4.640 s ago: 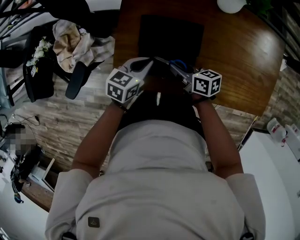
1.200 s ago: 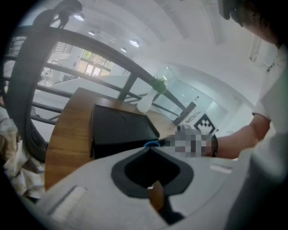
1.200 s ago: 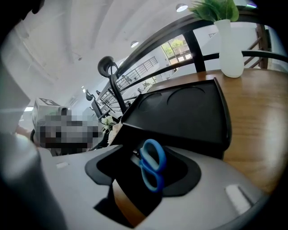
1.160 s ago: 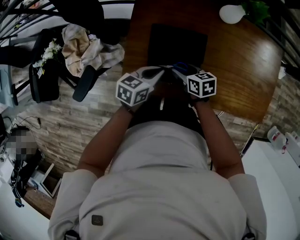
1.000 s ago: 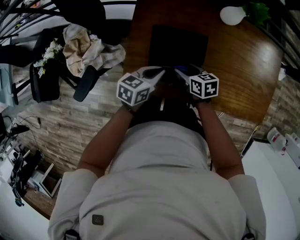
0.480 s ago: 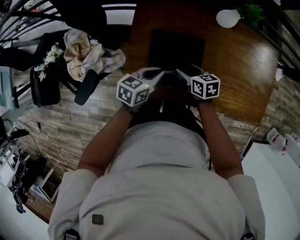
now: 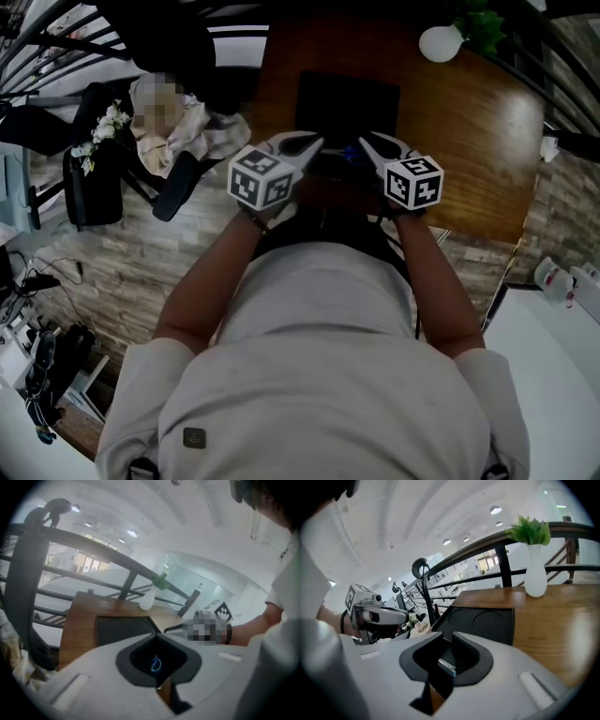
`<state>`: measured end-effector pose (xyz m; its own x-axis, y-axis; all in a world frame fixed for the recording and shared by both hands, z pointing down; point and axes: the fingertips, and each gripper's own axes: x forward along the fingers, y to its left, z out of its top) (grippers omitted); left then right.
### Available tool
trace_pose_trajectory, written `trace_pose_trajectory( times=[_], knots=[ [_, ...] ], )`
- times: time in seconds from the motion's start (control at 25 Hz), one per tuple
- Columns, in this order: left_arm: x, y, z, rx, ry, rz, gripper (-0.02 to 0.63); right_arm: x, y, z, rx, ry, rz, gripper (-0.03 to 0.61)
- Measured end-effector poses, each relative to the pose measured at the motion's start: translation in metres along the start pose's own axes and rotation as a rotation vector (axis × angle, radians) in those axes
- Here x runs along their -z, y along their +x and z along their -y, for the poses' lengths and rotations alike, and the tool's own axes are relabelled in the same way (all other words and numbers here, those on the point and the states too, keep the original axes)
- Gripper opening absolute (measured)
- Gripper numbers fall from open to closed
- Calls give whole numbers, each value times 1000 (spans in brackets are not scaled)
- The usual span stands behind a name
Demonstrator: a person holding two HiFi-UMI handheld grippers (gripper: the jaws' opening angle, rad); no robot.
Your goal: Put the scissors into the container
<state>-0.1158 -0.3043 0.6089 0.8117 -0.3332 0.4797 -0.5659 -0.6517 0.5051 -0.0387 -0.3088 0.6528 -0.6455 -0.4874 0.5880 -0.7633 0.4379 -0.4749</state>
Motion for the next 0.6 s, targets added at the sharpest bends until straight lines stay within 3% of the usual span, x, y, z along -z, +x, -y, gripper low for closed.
trace_pose_trajectory(
  times=[0.2, 0.6],
  knots=[
    [-32, -18, 17, 25, 42, 62, 3, -34, -26, -22, 12, -75, 81, 9],
    [-96, -69, 69, 73, 146, 186, 3, -103, -93, -97, -24, -217, 247, 8]
  ],
)
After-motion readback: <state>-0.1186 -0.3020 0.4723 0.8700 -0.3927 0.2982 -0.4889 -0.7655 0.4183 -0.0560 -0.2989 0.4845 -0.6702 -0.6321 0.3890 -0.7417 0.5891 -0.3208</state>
